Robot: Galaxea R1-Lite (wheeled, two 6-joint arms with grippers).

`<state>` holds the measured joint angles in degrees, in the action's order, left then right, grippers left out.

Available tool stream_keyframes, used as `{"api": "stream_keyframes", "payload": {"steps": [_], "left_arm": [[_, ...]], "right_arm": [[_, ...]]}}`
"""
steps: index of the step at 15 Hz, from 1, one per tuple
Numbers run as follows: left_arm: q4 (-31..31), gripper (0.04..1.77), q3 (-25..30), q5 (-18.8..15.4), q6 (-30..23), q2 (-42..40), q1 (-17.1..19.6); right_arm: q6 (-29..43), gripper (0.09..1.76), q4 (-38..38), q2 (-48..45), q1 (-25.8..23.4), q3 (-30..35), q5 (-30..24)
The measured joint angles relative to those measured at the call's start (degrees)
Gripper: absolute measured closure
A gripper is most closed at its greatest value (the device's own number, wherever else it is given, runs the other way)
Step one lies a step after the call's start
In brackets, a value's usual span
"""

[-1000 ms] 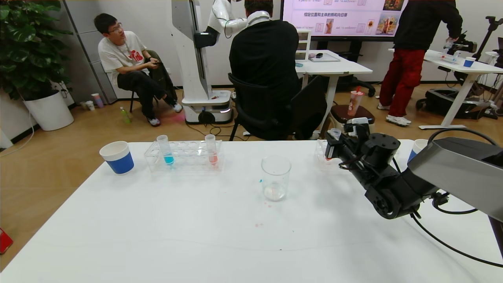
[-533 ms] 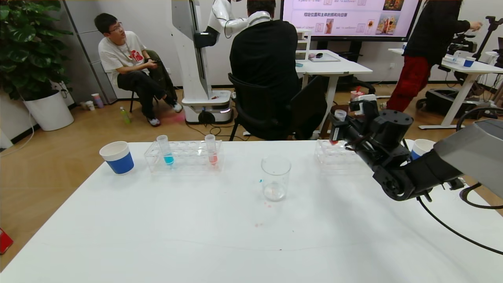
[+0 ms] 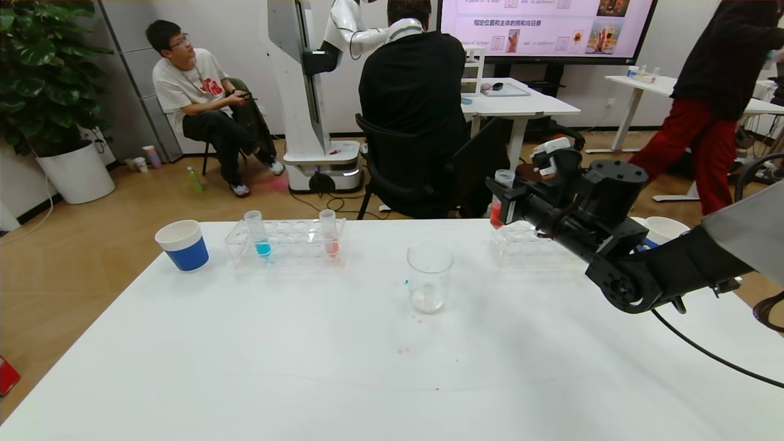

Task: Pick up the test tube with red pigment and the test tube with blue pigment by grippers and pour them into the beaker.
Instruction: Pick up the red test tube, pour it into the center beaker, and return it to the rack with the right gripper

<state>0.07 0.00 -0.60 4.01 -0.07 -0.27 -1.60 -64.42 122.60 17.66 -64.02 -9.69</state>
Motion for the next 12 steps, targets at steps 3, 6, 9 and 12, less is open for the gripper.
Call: {"api": "stream_keyframes", "payload": {"steps": [3,6,9,12], "left_arm": [[0.0,0.06,0.0,0.0,0.0,0.0,0.0],[0.0,0.06,0.0,0.0,0.0,0.0,0.0],[0.0,0.06,0.0,0.0,0.0,0.0,0.0],[0.0,0.06,0.0,0.0,0.0,0.0,0.0]], "right_arm": [[-1.4,1.36,-3.4,0.1,1.9,1.9,-6.8],[-8.7,1.36,-4.1,0.8,3.4,2.0,-10.2],[-17.5,1.36,-7.2,2.6,3.3,0.4,-12.8],[-25.6,1.36,-9.1,4.5,3.2,-1.3,-15.8]]}}
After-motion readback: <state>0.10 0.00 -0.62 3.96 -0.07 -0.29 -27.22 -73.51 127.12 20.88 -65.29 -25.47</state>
